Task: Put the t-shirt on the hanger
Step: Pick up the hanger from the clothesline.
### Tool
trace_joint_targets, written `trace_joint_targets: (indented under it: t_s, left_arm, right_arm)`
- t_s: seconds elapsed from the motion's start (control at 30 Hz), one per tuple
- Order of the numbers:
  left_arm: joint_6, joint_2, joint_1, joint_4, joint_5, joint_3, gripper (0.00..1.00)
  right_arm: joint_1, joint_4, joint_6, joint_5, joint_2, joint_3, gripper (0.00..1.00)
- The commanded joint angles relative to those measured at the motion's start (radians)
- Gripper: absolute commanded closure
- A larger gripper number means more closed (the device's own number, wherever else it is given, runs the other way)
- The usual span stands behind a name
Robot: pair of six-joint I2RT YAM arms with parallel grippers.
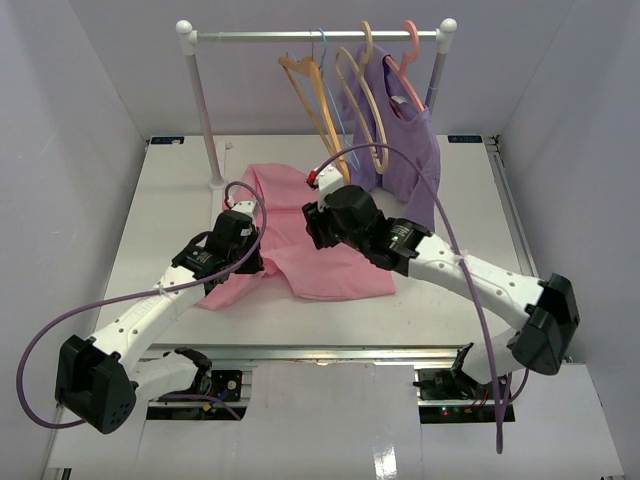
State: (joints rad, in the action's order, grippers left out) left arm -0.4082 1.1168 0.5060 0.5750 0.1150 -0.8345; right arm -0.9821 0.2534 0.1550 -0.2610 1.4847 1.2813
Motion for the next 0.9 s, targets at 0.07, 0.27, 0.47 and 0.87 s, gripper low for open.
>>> trace_joint_targets:
  t_s: [0.07, 0.27, 0.47, 0.87]
  left_arm:
    - [0.018, -0.064, -0.003, -0.018, -0.037, 0.006, 1.00]
    - [0.025, -0.076, -0.003, -0.023, -0.052, 0.010, 1.00]
    - [0.036, -0.088, -0.003, -0.023, -0.060, 0.022, 1.00]
    - [0.037, -0.112, -0.003, -0.028, -0.078, 0.038, 1.00]
  right_arm:
    - [0.010, 0.048, -0.135, -0.210, -0.123, 0.169, 0.50]
    - [0.151, 0.102, -0.168, -0.148, -0.060, 0.352, 0.51]
    - [0.203, 0.113, -0.307, -0.185, -0.003, 0.466, 0.52]
    - [0.315, 0.055, -0.404, -0.083, 0.053, 0.534, 0.50]
